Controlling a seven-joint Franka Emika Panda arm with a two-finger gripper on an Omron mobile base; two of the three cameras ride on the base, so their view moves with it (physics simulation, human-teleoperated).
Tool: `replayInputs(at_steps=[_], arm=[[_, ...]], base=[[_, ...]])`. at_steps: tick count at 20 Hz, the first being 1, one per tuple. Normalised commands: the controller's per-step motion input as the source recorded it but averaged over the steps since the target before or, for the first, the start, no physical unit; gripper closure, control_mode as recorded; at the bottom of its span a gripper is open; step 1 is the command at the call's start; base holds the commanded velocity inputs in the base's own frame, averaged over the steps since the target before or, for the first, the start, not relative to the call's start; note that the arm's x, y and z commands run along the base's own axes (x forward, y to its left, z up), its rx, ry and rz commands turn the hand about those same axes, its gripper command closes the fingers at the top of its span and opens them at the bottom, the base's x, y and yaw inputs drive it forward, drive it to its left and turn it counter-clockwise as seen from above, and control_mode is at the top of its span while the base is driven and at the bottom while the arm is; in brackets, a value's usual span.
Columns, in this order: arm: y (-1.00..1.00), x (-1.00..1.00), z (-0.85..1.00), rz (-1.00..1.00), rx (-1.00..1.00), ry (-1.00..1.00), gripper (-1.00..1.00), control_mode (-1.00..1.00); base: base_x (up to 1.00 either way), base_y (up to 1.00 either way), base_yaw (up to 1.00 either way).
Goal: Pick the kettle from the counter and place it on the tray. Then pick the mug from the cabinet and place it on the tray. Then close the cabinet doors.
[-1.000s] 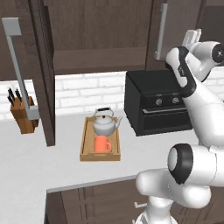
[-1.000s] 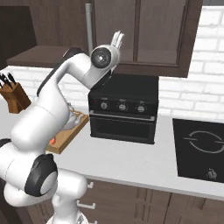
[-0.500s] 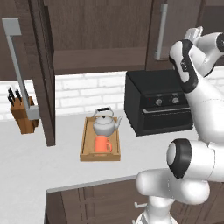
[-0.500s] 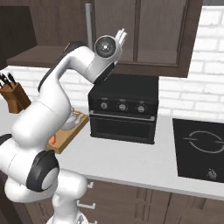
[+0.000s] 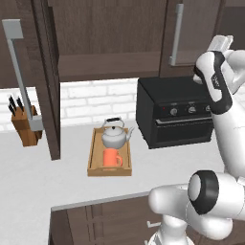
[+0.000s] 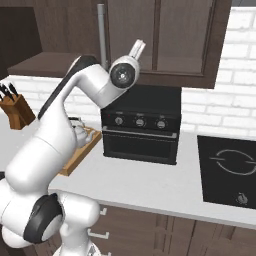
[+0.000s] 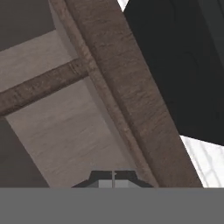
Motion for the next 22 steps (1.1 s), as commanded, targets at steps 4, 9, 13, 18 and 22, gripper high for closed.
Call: replayInputs(at_steps=[4, 9, 13, 18, 22], arm=[[0.08, -1.0, 0.34, 0.0, -0.23, 0.05, 1.0, -1.0], [0.05, -0.43, 0.09, 0.0, -0.08, 0.02, 1.0, -1.0], [0.26, -0.44, 0.0, 0.0, 0.0, 0.0, 1.0, -1.0], [0.96, -1.0, 0.0, 0.0, -0.11, -0.06, 1.0, -1.0], [1.0, -1.0, 0.0, 0.0, -0.26, -0.05, 1.0, -1.0]], base=[[0.0, 0.0, 0.0], [0.0, 0.0, 0.0], [0.0, 0.0, 0.0], [0.0, 0.0, 0.0], [0.0, 0.0, 0.0]])
